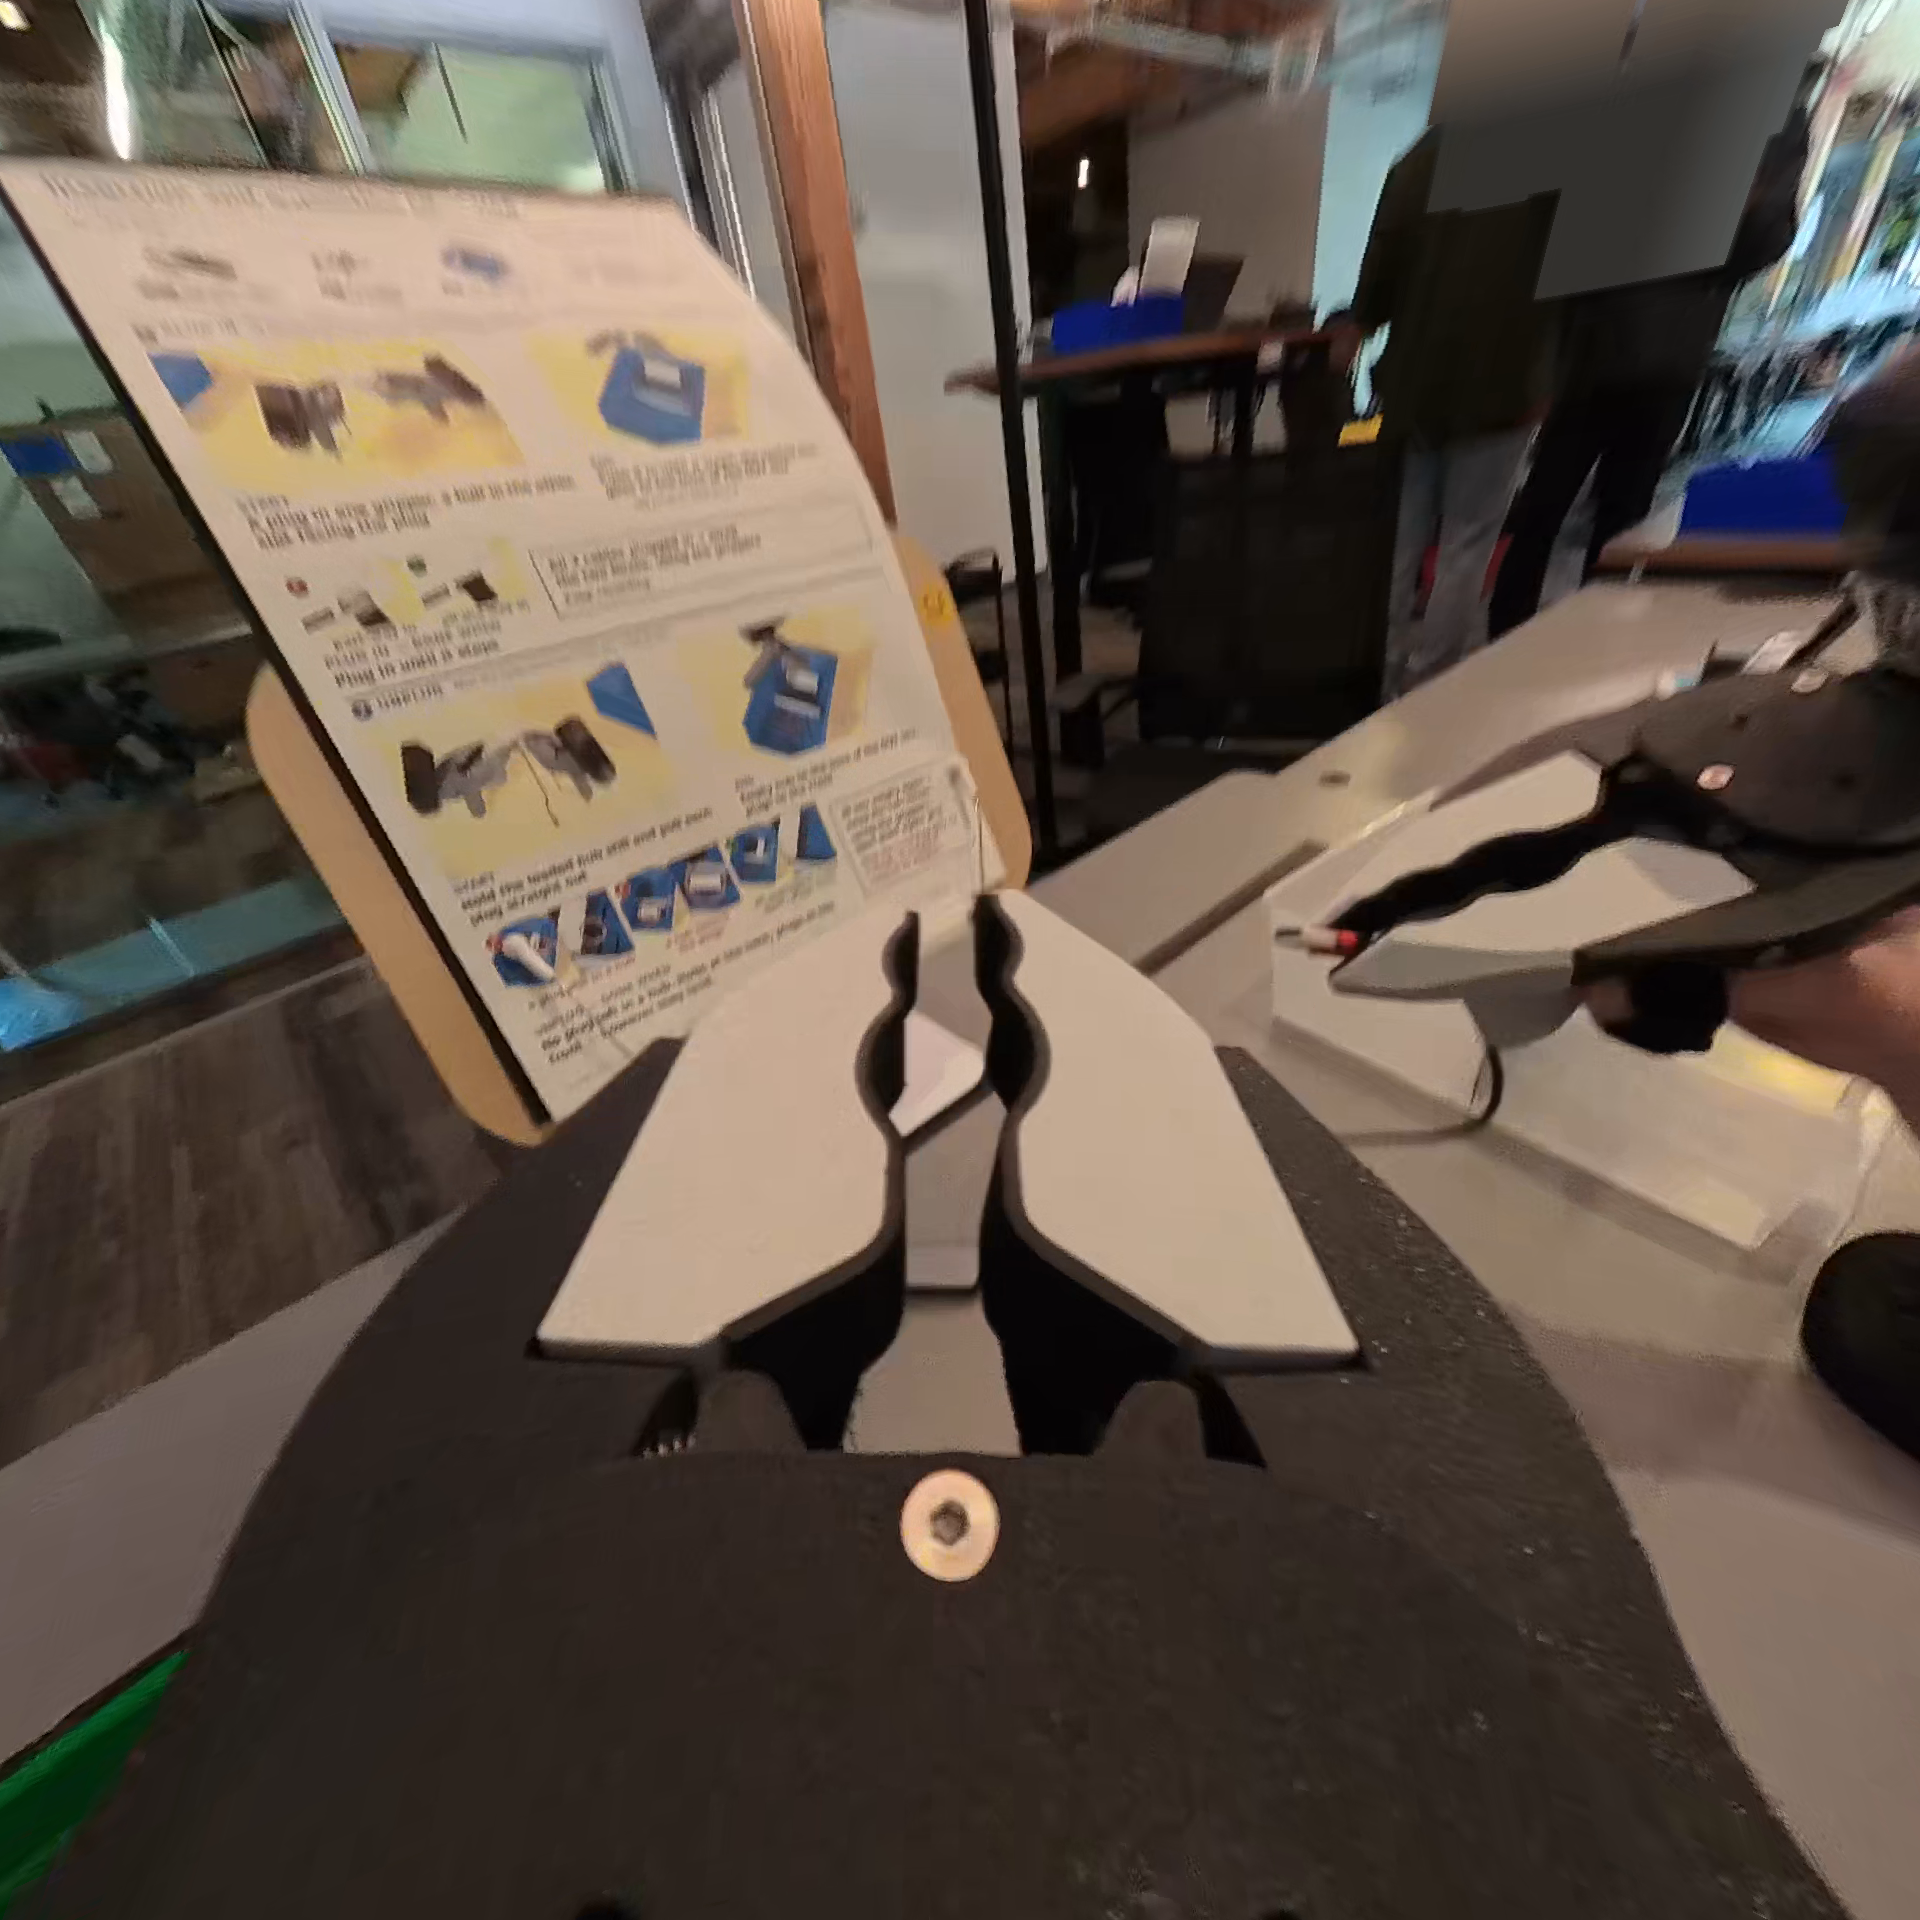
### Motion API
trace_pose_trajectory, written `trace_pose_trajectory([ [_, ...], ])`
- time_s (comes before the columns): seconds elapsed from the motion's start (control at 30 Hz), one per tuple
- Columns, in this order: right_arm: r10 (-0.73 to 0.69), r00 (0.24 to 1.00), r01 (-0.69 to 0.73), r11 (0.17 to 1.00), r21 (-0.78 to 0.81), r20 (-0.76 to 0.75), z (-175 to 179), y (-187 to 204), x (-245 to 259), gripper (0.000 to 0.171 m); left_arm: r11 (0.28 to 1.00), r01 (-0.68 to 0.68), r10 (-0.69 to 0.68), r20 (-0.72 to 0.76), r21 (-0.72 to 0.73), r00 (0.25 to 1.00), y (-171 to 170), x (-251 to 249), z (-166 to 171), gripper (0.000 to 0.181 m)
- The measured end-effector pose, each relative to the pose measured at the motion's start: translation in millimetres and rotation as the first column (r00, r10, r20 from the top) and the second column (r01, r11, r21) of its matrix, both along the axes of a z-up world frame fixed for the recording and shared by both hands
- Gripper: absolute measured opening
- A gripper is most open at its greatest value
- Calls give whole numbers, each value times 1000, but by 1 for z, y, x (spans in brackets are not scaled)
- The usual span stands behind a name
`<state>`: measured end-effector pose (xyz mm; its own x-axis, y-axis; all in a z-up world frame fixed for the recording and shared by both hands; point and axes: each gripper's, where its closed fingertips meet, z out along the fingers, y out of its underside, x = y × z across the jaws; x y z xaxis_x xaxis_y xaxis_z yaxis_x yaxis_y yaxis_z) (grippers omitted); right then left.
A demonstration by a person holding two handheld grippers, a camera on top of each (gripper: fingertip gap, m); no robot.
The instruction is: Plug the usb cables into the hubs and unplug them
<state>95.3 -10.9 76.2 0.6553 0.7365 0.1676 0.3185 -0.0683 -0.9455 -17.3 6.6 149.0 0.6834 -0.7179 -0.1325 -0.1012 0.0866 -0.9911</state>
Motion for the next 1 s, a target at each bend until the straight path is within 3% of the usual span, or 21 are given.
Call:
trace_pose_trajectory([
  [0.13,11,999,-13,999,-35,-49,0,1,13,14,999,-19,15,-86,-48,996,12,11,-21,24],
  [0.33,85,965,-105,992,-71,-250,44,-22,57,13,996,30,-36,-75,-84,997,10,22,-23,28],
  [0.57,-7,997,12,998,58,-80,98,-70,159,13,994,57,-65,-80,-96,995,5,27,-22,28],
  [0.73,-96,994,102,988,-116,51,40,-80,218,13,991,67,-80,-110,-117,991,4,35,-29,30],
  [0.9,-63,969,142,933,-331,237,-76,-89,248,14,989,70,-85,-114,-133,990,5,38,-32,30],
  [1.0,6,918,185,879,-440,398,-153,-87,261,14,985,75,-94,-122,-153,988,6,41,-37,30],
])
